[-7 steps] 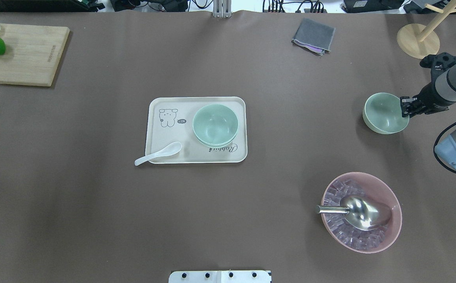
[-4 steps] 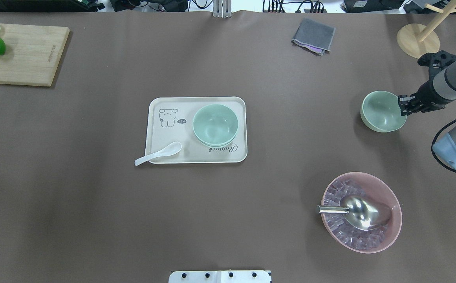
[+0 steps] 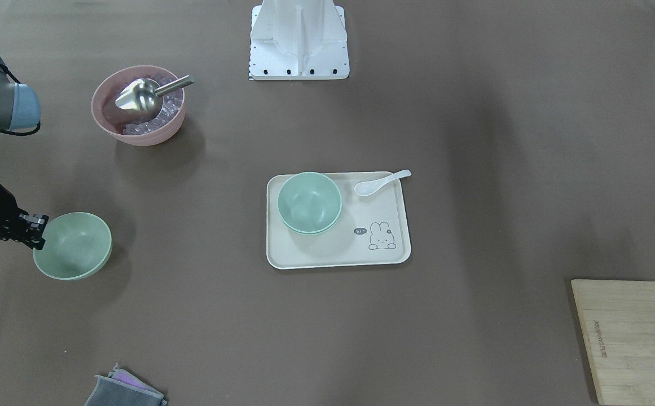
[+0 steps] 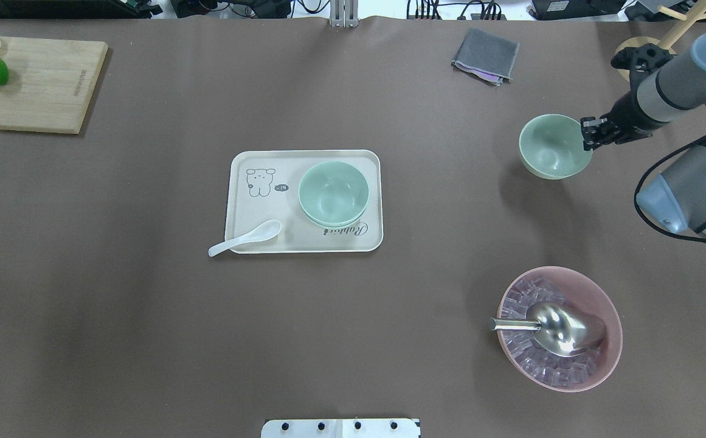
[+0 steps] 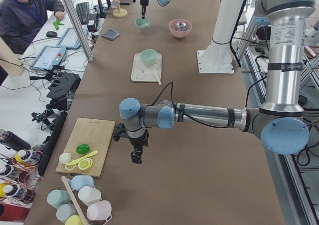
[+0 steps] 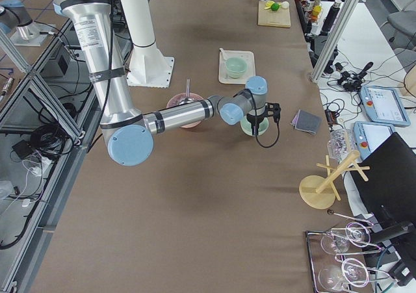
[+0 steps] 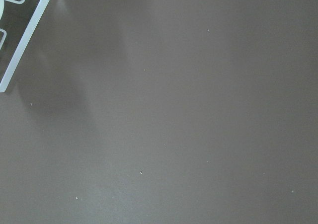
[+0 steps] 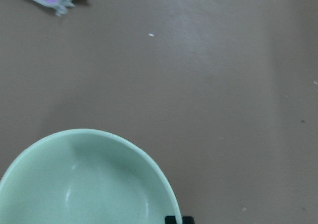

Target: Stack green bowls together

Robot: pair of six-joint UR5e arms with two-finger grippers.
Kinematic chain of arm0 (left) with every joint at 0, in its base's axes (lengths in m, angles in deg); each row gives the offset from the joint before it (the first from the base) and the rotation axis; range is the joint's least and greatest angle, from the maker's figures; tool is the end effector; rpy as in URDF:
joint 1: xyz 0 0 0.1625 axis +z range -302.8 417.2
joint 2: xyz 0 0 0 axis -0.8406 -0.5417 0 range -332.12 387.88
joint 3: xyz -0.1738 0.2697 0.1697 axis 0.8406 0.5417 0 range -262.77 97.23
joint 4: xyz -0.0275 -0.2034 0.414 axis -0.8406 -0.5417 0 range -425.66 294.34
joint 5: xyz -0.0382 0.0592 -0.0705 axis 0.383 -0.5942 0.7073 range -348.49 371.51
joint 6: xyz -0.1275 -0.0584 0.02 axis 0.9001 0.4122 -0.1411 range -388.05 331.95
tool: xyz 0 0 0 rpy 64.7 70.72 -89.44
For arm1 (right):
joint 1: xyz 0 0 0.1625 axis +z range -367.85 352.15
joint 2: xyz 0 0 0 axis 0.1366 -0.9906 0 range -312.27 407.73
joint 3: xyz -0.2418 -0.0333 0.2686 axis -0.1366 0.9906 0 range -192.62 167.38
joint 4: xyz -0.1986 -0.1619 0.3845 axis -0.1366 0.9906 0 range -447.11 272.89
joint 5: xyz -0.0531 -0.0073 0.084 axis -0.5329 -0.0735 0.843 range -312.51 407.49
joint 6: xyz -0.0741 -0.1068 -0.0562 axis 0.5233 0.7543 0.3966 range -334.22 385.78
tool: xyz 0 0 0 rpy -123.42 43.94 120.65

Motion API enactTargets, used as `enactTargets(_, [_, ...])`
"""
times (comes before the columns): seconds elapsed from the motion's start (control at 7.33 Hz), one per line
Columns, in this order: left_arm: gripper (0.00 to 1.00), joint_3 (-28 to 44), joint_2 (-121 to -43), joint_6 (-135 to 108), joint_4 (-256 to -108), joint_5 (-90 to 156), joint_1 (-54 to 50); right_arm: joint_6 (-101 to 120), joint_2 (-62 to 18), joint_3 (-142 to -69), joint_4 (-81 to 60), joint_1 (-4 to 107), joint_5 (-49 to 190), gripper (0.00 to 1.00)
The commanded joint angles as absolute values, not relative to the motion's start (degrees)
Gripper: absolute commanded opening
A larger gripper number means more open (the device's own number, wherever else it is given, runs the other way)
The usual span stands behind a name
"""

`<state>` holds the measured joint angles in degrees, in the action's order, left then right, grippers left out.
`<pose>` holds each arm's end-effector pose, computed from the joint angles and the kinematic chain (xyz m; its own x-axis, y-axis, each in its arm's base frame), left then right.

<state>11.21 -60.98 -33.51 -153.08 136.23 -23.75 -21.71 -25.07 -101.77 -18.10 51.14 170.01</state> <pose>0.0321 -0.5364 0.6194 0.7927 0.2251 -0.5665 -0.2337 0.9705 0.0587 -0.3032 -0.6152 0.4192 0.6767 0.0199 0.7360 -0.1321 0.9867 0.0948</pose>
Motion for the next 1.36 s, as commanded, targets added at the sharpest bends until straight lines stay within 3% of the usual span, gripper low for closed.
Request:
enactTargets(0.0, [0.99,9.9,-61.6,-33.4,-153.1,136.2,-23.7,-22.6,-16.7,-102.2,-16.1,48.1,169.8,0.0])
enactTargets(0.41, [0.99,9.3,-61.6,-33.4,-153.0,136.5,-23.7,-31.9,-13.8,-107.5,-15.7,42.2,169.5,0.0])
enactTargets(0.82, [0.99,9.8,-60.9,-33.2,-152.9,136.7,-23.8,-33.6,-5.9,-111.2,0.2,37.0,169.0,0.0])
enactTargets(1.23, [0.99,9.3,-60.4,-33.2,-152.4,136.6,-24.1,-39.2,-3.2,-110.9,0.3,31.9,168.1,0.0])
